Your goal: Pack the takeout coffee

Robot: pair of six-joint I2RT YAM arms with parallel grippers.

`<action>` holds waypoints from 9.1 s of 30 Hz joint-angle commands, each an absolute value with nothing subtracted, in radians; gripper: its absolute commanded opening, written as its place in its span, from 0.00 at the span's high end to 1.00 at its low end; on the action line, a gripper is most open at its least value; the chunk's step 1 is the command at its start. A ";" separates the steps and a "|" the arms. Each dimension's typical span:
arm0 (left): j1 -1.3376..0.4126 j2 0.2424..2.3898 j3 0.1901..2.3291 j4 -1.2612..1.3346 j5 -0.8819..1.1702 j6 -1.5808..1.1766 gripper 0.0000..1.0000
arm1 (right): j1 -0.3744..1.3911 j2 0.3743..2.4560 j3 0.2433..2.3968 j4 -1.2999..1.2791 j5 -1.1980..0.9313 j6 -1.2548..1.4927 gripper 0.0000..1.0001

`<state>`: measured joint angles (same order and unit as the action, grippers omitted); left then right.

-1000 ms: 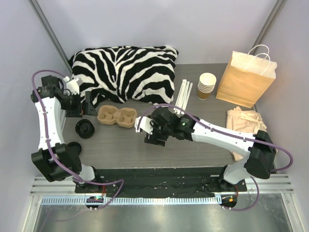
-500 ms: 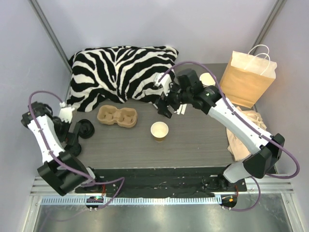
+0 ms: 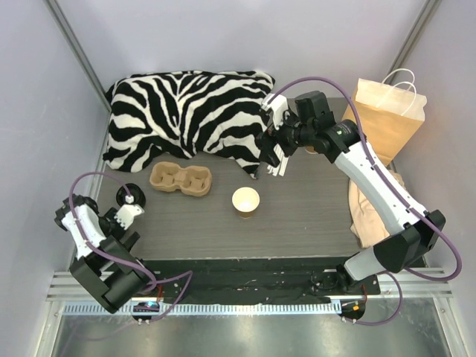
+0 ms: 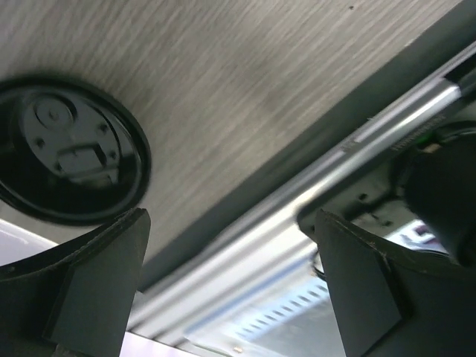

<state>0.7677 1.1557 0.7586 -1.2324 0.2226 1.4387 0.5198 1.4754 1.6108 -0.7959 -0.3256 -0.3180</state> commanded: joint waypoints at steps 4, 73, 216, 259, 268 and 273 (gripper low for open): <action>0.773 1.219 0.733 -1.049 0.236 1.600 0.08 | 0.497 1.466 1.637 -0.815 -0.324 -0.304 0.02; -0.443 1.508 1.514 -0.221 1.502 -0.873 1.00 | 0.506 0.902 1.229 -0.335 -0.508 -0.420 0.34; -0.749 1.442 1.554 -0.865 0.393 0.083 1.00 | 0.489 1.292 0.977 -0.143 -0.957 0.649 0.84; -0.744 1.720 1.493 -0.778 0.166 -0.040 1.00 | 0.302 1.282 0.827 -0.180 -0.845 0.626 0.84; -0.732 1.740 1.502 -0.775 0.178 -0.035 1.00 | 0.318 1.296 0.805 -0.133 -0.859 0.655 0.86; -0.723 1.735 1.528 -0.793 0.192 -0.038 1.00 | 0.322 1.301 0.804 -0.124 -0.868 0.657 0.87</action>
